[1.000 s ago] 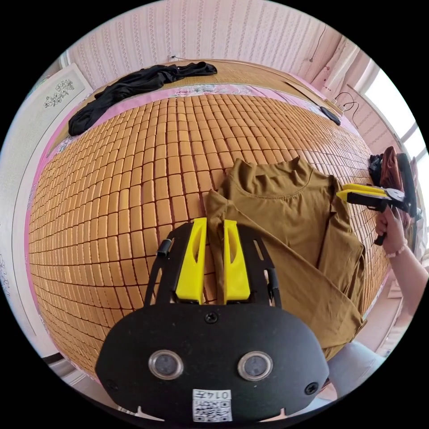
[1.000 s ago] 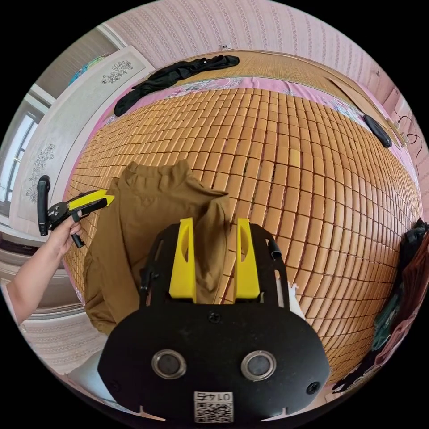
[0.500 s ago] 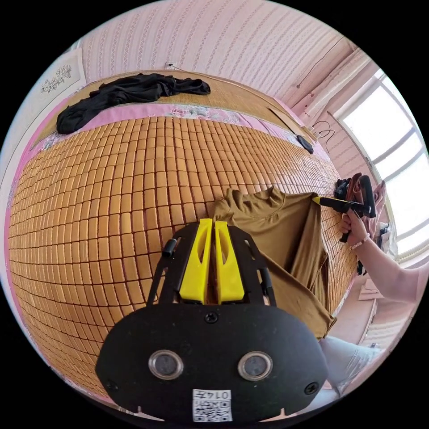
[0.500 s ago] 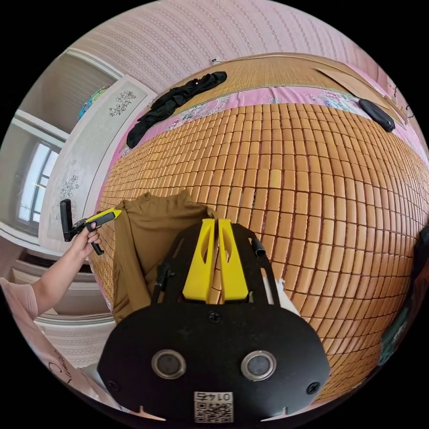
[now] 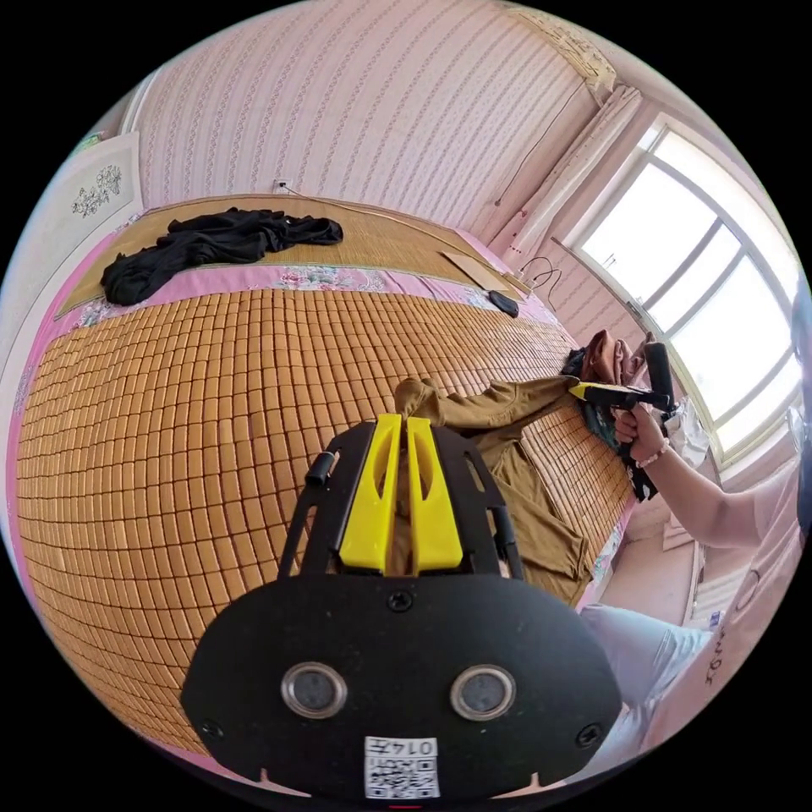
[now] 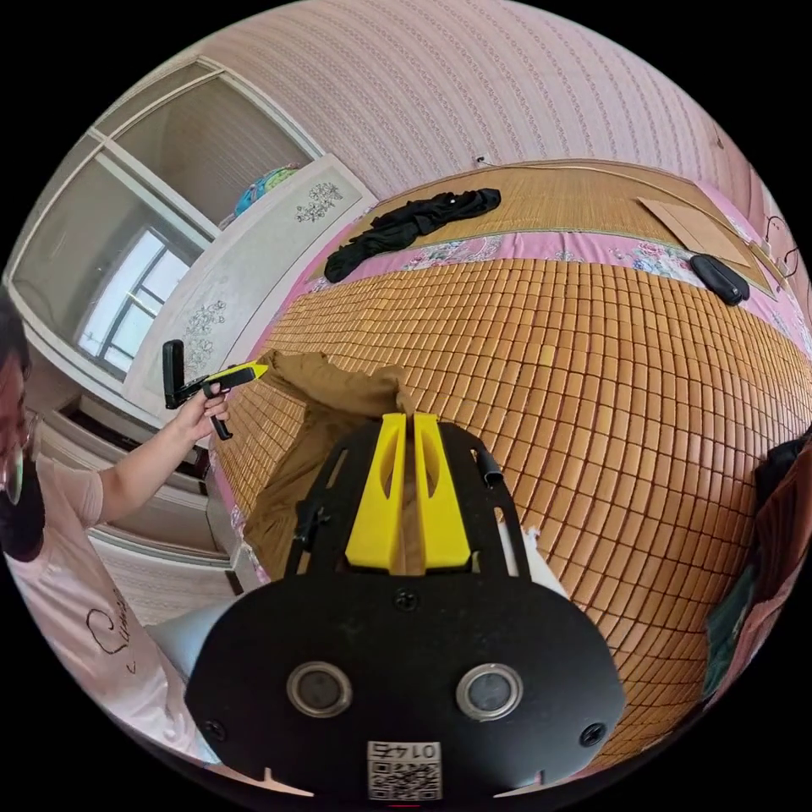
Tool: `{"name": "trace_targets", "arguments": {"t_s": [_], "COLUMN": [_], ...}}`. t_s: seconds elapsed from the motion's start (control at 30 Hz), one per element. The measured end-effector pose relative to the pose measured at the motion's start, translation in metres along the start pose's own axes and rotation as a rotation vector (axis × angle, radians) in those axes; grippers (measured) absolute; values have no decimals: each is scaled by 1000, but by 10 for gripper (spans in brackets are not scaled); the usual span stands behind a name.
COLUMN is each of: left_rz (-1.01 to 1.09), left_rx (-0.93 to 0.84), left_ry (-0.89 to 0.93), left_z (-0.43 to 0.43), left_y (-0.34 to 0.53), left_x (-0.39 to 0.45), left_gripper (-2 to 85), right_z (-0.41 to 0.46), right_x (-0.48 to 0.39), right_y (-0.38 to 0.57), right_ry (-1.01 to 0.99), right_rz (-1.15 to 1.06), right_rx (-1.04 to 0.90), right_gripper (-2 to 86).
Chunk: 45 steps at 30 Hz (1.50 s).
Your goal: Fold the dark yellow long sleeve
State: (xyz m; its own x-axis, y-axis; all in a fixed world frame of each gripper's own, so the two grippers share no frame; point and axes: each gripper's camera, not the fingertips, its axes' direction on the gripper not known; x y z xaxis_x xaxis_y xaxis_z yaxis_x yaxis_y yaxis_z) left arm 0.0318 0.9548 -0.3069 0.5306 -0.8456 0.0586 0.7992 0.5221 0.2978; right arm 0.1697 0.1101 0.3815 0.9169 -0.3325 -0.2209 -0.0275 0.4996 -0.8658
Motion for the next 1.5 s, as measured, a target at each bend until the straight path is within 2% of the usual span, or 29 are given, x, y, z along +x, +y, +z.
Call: {"name": "trace_targets", "arguments": {"t_s": [0.17, 0.3, 0.4, 0.53, 0.6, 0.73, 0.83, 0.93, 1.0, 1.07, 1.17, 1.23, 1.27, 1.37, 1.43, 1.5], "left_rz": [57, -68, -160, -147, -166, -180, -93, -75, -56, -70, -50, -16, 17, 49, 65, 102], "left_rx": [-84, -168, -184, -132, -128, -148, -77, -54, -21, -33, -136, -223, -238, -209, -193, -189], "left_ry": [2, -6, -27, -38, -15, -166, -252, -232, -160, -156, -169, -203, -205, -167, -140, -157], "left_z": [-40, -21, -5, -12, -24, -60, -91, -80, -58, -41, -12, 0, 0, -20, -37, -59], "left_y": [103, 198, 237, 247, 251, 261, 260, 247, 231, 222, 219, 224, 231, 251, 266, 287], "left_x": [34, 44, 49, 58, 68, 97, 133, 154, 167, 173, 183, 190, 197, 218, 236, 269], "left_gripper": [-10, -10, -10, -8, -3, 20, 40, 60, 78, 83, 68, 44, 22, 6, 5, 14], "right_z": [1, 53, 67, 57, 55, 34, 22, 42, 58, 77, 117, 128, 121, 96, 87, 78], "right_x": [-22, -21, -25, -29, -33, -55, -88, -114, -137, -146, -143, -141, -145, -161, -171, -184], "right_y": [105, 185, 209, 216, 221, 230, 226, 203, 184, 174, 170, 177, 186, 217, 240, 273], "right_ry": [-112, -87, -20, -44, -34, 109, 145, 129, 119, 186, 250, 219, 213, 117, 58, 81], "right_rz": [15, 96, 82, 84, 86, 128, 44, 6, -30, -36, -21, -9, -30, -114, -177, -223], "right_rx": [-81, -255, -251, -175, -204, -217, -164, -184, -128, -127, -232, -287, -247, -202, -236, -301], "right_gripper": [7, 7, 9, 12, 16, 33, 57, 109, 151, 147, 105, 78, 51, 27, 25, 33]}}
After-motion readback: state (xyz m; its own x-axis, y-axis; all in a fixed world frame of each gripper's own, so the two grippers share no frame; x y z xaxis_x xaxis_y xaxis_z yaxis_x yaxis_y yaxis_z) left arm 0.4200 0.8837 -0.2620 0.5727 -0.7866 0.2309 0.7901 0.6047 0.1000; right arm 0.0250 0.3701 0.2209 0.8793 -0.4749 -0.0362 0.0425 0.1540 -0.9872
